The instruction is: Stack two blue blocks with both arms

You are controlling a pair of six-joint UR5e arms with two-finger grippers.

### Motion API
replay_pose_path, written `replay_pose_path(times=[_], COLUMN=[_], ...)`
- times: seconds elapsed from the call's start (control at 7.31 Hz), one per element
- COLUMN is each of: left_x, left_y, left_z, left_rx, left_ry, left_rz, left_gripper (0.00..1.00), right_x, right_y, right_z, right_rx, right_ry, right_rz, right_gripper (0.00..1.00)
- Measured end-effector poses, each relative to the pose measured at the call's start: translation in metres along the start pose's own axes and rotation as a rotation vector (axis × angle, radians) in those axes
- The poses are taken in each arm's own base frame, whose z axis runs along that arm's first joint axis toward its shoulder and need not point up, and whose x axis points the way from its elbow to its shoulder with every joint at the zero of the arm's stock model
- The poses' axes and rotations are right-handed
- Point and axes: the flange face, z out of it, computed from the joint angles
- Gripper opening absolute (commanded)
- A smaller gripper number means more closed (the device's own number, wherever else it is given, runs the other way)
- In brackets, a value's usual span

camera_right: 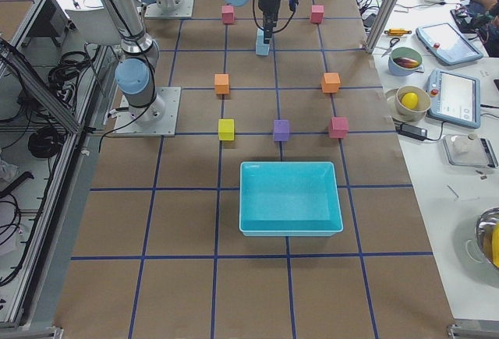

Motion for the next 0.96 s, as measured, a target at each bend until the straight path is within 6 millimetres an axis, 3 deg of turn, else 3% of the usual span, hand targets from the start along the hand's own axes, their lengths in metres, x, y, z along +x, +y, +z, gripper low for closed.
replay_pose_path(times=[0.27,0.41,0.55,0.68,0.96], left_x=[-0.092,-0.137,-0.161,-0.169,-0.175], left_y=[-0.011,-0.005,0.011,0.03,0.052], left_z=[-0.075,-0.116,-0.147,-0.161,-0.167], left_rx=[0.005,0.007,0.0,-0.007,0.013], left_ry=[-0.009,-0.013,-0.017,-0.021,-0.03], left_rz=[0.053,0.066,0.07,0.071,0.067], left_gripper=[1.0,1.0,1.0,1.0,1.0], right_x=[0.0,0.0,-0.001,-0.002,-0.002], right_y=[0.001,0.002,0.003,0.004,0.005], right_z=[0.001,0.001,-0.001,-0.006,-0.014], right_rx=[-0.01,-0.011,-0.016,-0.022,-0.026], right_ry=[0.001,0.002,0.002,0.003,0.009], right_rz=[0.001,0.0,-0.001,-0.004,-0.013], right_gripper=[1.0,1.0,1.0,1.0,1.0])
